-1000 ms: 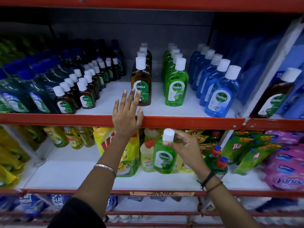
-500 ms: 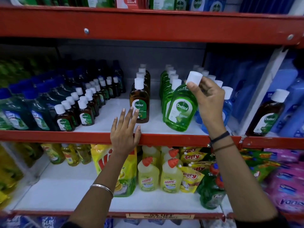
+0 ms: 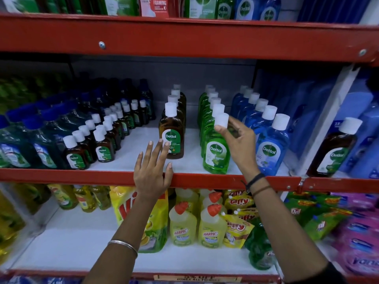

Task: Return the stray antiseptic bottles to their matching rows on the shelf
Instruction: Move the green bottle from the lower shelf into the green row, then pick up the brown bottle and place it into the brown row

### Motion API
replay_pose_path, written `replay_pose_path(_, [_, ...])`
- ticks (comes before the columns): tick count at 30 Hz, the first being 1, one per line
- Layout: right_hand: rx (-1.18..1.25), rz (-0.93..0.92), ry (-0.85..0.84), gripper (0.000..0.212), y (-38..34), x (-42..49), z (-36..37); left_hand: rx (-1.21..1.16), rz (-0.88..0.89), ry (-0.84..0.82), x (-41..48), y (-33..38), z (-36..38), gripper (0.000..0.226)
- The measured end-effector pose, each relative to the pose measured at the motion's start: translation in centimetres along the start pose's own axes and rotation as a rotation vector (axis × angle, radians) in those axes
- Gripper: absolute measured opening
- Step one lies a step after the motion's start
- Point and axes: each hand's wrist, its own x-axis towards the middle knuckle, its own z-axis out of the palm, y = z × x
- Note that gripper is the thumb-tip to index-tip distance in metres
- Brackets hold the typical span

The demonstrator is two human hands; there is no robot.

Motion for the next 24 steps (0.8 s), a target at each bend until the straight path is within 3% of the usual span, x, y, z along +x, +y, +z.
replay_pose_path(5, [-0.07, 0.024, -0.006, 0.033, 0.9, -0.2, -0.7, 0.009, -0.008, -0.022, 0.0, 0.1, -0.2, 0.052])
replay_pose_path(10, [-0.169, -0.009, 0.043, 0.046, 0.4, -1.9, -2.9, 0.009, -0.025, -0.041, 0.1, 0.4, -0.4, 0.052])
replay_pose_path(16, [-0.207, -0.195, 0.356, 0.034, -0.4, -3.7, -8.8, 0.001, -0.019, -0.045, 0.1, 0.7, -0.6, 0.051])
replay_pose_path(20, [-0.464, -0.341, 0.688, 0.027, 0.7, -3.1, -14.5, 0.011, 0.005, -0.045, 0.0, 0.8, -0.7, 0.05])
replay_pose_path(22, [-0.551, -0.326, 0.74, 0.029, 1.3, -2.6, -17.3, 0.016, 0.007, -0.044, 0.1, 0.6, -0.7, 0.051])
replay_pose_path(24, [-0.559, -0.235, 0.685, 0.038, 2.3, -1.8, -19.7, 0.02, 0.011, -0.041, 0.1, 0.7, -0.8, 0.05])
